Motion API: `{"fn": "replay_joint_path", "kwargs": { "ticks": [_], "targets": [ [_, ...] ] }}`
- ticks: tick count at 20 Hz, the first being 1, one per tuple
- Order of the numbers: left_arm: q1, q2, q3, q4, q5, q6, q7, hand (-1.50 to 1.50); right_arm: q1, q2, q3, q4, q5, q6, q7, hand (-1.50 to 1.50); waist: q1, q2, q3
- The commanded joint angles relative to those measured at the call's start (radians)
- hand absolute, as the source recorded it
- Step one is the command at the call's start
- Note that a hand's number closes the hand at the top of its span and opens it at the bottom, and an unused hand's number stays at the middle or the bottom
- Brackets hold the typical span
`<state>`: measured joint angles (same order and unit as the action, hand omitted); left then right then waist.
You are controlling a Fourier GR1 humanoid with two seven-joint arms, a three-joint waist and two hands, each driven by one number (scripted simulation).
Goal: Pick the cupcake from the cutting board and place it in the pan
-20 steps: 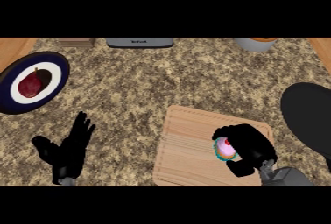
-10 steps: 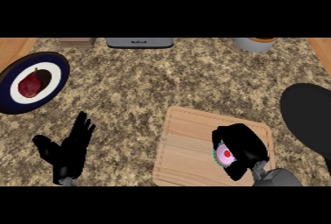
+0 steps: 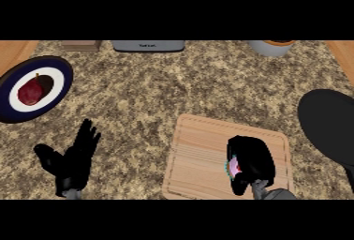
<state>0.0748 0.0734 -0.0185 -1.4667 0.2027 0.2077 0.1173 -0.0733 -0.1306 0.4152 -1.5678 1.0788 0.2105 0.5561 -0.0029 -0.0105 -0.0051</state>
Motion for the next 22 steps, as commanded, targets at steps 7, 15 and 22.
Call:
{"fn": "replay_joint_path", "kwargs": {
  "ticks": [7, 15, 22],
  "targets": [
    [0.049, -0.018, -0.015, -0.015, -0.008, 0.005, 0.005, 0.0, 0.055, -0.006, 0.084, -0.313, 0.295, -0.218, 0.158, 1.5, -0.014, 0.0, 0.004],
    [-0.002, -0.006, -0.002, -0.004, -0.019, 0.015, 0.043, 0.0, 0.045, 0.033, 0.04, -0.597, 0.361, -0.1, 0.291, 1.5, -0.004, 0.008, 0.005],
    [0.023, -0.022, -0.003, -0.009, -0.01, -0.019, -0.007, 0.0, -0.056, -0.021, -0.301, -0.534, 0.097, -0.096, 0.164, 1.5, 0.005, 0.011, 0.005]
  ]
}}
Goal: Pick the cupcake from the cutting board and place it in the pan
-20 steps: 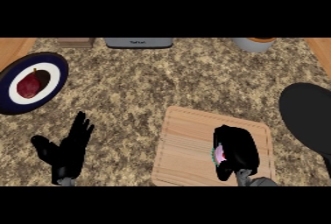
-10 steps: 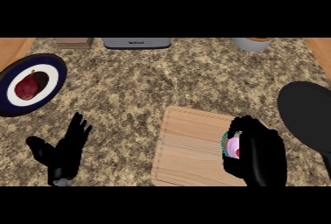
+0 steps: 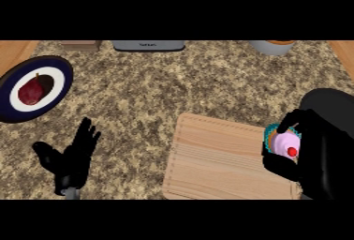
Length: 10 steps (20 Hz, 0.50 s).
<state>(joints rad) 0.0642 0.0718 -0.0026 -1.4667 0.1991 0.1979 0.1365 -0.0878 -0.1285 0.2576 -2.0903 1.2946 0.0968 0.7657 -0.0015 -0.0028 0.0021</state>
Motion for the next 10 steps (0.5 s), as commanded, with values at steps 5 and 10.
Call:
{"fn": "replay_joint_path", "kwargs": {
  "ticks": [5, 10],
  "targets": [
    [-0.057, 0.012, 0.028, 0.059, 0.002, -0.008, 0.013, 0.0, -0.114, -0.092, -0.329, 0.22, -0.226, -0.115, -0.195, 1.5, 0.004, 0.005, -0.002],
    [0.037, 0.003, 0.009, 0.018, 0.011, -0.045, -0.027, 0.0, -0.205, -0.208, -0.472, 0.474, -0.247, -0.209, -0.313, 1.5, 0.013, 0.006, -0.002]
  ]
}}
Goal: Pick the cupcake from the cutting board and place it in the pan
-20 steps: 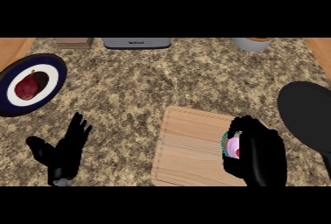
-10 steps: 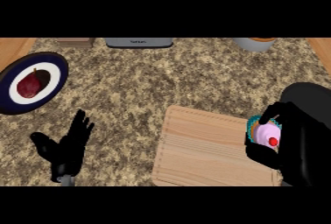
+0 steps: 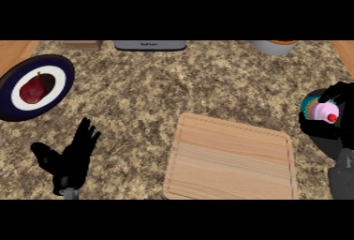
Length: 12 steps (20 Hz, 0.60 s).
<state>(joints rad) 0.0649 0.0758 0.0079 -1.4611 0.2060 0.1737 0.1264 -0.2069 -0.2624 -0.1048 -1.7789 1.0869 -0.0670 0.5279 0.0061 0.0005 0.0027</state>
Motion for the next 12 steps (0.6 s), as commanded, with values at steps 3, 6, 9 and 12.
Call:
{"fn": "replay_joint_path", "kwargs": {
  "ticks": [3, 6, 9, 12],
  "targets": [
    [-0.045, 0.02, 0.035, 0.057, 0.005, -0.007, 0.002, 0.0, -0.043, -0.09, -0.151, 0.367, -0.076, -0.216, -0.258, 1.5, 0.002, 0.005, -0.002],
    [0.002, -0.015, -0.026, -0.001, -0.024, 0.014, 0.033, 0.0, -0.182, -0.177, -0.244, 0.576, -0.137, -0.225, -0.323, 1.5, 0.011, 0.005, -0.001],
    [-0.039, -0.05, -0.034, 0.083, -0.052, 0.034, -0.032, 0.0, -0.258, -0.165, -0.269, 0.798, -0.191, -0.314, -0.441, 1.5, 0.014, 0.008, -0.001],
    [-0.051, -0.018, -0.008, 0.042, -0.028, 0.023, 0.017, 0.0, -0.331, -0.229, -0.322, 1.017, -0.208, -0.376, -0.555, 1.5, 0.029, 0.013, 0.0]
  ]
}}
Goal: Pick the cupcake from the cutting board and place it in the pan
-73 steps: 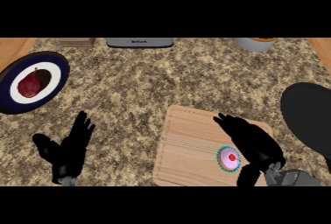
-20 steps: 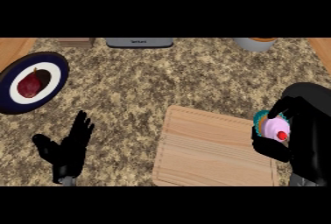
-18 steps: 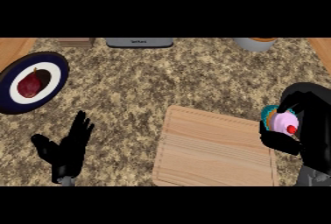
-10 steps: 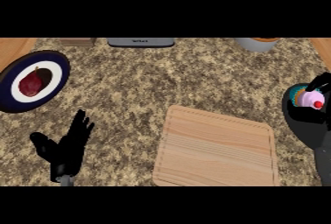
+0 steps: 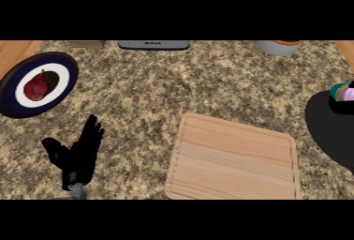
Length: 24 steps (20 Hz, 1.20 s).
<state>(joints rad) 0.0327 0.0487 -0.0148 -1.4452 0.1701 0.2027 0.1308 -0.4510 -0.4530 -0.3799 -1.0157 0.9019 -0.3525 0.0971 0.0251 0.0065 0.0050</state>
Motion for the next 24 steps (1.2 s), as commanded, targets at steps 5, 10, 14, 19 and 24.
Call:
{"fn": "replay_joint_path", "kwargs": {
  "ticks": [5, 10, 14, 19, 24],
  "targets": [
    [-0.01, -0.009, -0.016, 0.029, -0.002, -0.019, -0.002, 0.0, -0.123, -0.125, -0.041, 0.458, 0.051, -0.016, -0.069, -1.5, 0.021, 0.013, -0.002],
    [-0.019, -0.005, -0.004, 0.054, 0.01, -0.043, -0.036, 0.0, -0.19, -0.155, -0.095, 0.633, 0.007, -0.082, -0.22, -1.5, 0.038, 0.022, 0.001],
    [-0.042, -0.014, -0.008, 0.043, 0.005, -0.019, 0.008, 0.0, -0.21, -0.158, -0.176, 0.658, -0.102, -0.076, -0.387, -1.5, 0.024, 0.018, 0.003],
    [0.002, -0.006, -0.002, -0.001, 0.012, -0.016, 0.019, 0.0, -0.258, -0.134, -0.353, 0.628, -0.343, 0.08, -0.555, -1.5, 0.006, 0.005, 0.004],
    [0.034, 0.004, 0.002, 0.017, 0.018, -0.044, -0.012, 0.0, -0.259, -0.227, -0.471, 0.703, -0.48, 0.284, -0.605, -1.5, 0.004, 0.009, 0.001]
  ]
}}
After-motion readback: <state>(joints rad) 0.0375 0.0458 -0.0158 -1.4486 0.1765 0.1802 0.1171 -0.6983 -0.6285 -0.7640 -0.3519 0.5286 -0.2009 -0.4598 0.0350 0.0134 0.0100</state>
